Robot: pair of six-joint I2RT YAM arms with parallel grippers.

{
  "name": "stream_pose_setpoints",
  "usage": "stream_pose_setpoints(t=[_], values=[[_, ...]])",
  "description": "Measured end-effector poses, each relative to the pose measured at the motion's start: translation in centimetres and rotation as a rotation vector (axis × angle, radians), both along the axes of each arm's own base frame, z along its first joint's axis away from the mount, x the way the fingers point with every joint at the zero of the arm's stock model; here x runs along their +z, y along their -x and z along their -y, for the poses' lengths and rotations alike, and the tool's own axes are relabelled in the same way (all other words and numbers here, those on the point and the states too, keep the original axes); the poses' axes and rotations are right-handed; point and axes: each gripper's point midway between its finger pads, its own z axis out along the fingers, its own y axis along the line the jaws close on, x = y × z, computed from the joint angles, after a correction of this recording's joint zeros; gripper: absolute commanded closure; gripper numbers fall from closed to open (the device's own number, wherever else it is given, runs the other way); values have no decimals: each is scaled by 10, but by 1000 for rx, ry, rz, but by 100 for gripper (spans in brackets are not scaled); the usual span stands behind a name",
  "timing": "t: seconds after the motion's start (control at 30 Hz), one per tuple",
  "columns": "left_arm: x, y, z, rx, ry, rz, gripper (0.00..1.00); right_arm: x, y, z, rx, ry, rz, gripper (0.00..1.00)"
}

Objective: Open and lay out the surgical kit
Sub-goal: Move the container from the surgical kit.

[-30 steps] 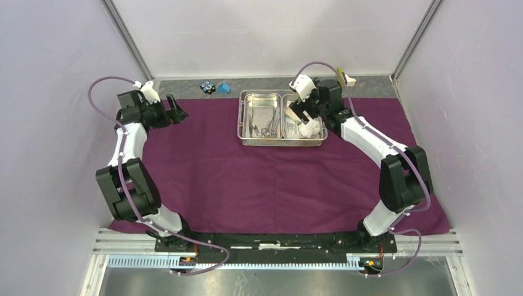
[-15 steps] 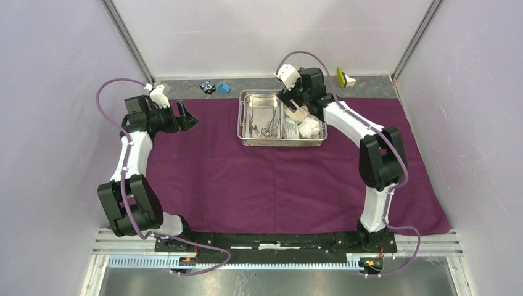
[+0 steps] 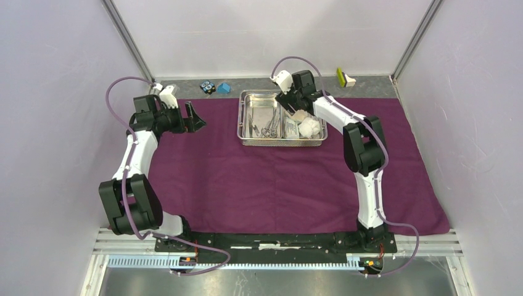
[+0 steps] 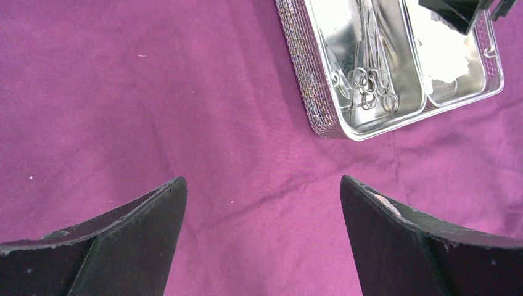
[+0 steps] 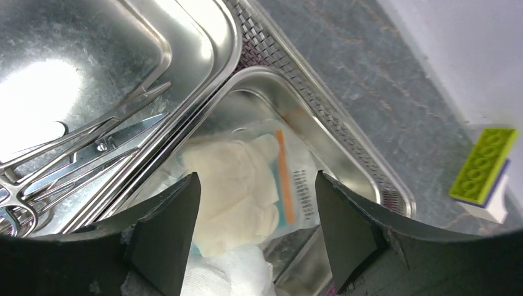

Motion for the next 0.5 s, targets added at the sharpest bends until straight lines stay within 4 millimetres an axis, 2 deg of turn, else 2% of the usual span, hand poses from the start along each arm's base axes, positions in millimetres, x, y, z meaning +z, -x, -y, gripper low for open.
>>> stream_pose_setpoints(t=[0.27, 0.5], values=[[-2, 0, 2, -6, 1, -5, 0, -35, 6, 5, -13, -62, -119, 30], [-2, 1, 3, -9, 0, -5, 0, -44, 6, 18, -40, -120, -170, 46]])
